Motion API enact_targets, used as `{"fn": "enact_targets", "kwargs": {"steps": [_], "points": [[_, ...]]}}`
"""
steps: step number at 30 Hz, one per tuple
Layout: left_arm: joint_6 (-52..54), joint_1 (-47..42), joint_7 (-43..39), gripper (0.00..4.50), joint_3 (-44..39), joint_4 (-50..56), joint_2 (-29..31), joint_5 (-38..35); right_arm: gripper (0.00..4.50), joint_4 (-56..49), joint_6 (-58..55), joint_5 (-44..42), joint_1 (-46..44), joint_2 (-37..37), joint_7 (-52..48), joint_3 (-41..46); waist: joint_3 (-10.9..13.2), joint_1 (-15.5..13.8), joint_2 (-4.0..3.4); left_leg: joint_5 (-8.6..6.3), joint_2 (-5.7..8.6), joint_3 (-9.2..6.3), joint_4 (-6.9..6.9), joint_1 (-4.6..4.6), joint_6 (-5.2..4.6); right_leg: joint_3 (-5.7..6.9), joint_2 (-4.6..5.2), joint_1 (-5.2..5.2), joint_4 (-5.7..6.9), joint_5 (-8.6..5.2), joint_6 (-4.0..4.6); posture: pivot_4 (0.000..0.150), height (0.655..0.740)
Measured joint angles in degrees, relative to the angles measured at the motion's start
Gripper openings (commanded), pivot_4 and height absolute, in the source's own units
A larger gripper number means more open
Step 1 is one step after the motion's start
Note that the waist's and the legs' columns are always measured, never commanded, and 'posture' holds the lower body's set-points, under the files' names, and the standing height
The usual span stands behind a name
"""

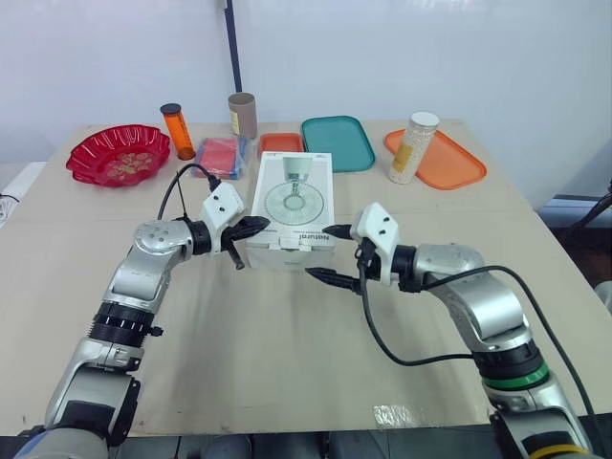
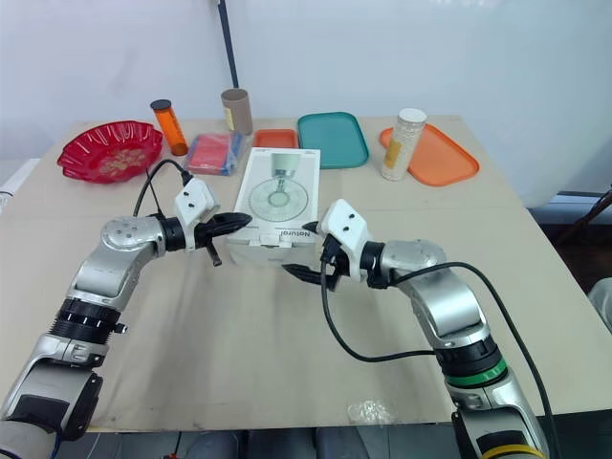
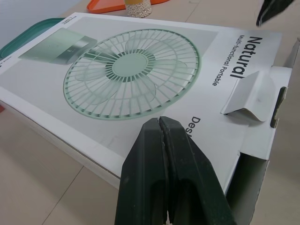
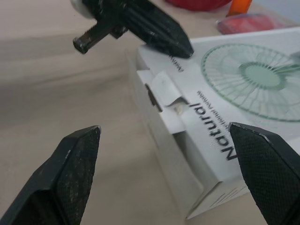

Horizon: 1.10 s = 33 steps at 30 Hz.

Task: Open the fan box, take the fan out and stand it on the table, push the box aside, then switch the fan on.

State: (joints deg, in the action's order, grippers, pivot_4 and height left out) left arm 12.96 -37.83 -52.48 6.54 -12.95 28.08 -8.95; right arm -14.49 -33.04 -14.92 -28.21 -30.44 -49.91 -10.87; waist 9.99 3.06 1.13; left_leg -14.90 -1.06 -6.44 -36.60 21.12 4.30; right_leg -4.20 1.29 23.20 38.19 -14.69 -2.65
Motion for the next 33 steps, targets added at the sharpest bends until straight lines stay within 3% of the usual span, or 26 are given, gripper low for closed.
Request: {"fn": "enact_targets", "kwargs": {"steps": [17,29,33], "points": [[-2.1,-3.6,-1.8,0.10,0.4,-5.1,0.9,1.4,4.50,-8.7,-0.7,-5.1,12.0,-7.8,-5.6,0.2,0.0,-0.3,0.03,0.00,0.05,-0.03,-0.03,0.03,0.01,0.00,0.01,-0.02,-0.02,-0.03,-0.05,0.150,0.7400],[-3.4,-4.0,-1.8,0.10,0.4,-6.1,0.9,1.9,4.50,1.6,1.2,-1.5,9.5,-8.5,-1.8,2.7,0.0,-0.3,0.03,0.01,0.05,-0.03,-0.02,0.03,0.01,0.00,0.02,-0.02,-0.02,-0.03,-0.05,0.150,0.7400],[-3.6,-4.0,-1.8,0.10,0.4,-6.1,0.8,2.2,4.50,2.5,2.1,-0.9,8.5,-5.8,-1.2,1.7,0.0,-0.2,0.03,0.01,0.04,-0.03,-0.02,0.01,0.01,0.00,0.00,-0.01,-0.01,-0.02,-0.03,0.150,0.7400]]}}
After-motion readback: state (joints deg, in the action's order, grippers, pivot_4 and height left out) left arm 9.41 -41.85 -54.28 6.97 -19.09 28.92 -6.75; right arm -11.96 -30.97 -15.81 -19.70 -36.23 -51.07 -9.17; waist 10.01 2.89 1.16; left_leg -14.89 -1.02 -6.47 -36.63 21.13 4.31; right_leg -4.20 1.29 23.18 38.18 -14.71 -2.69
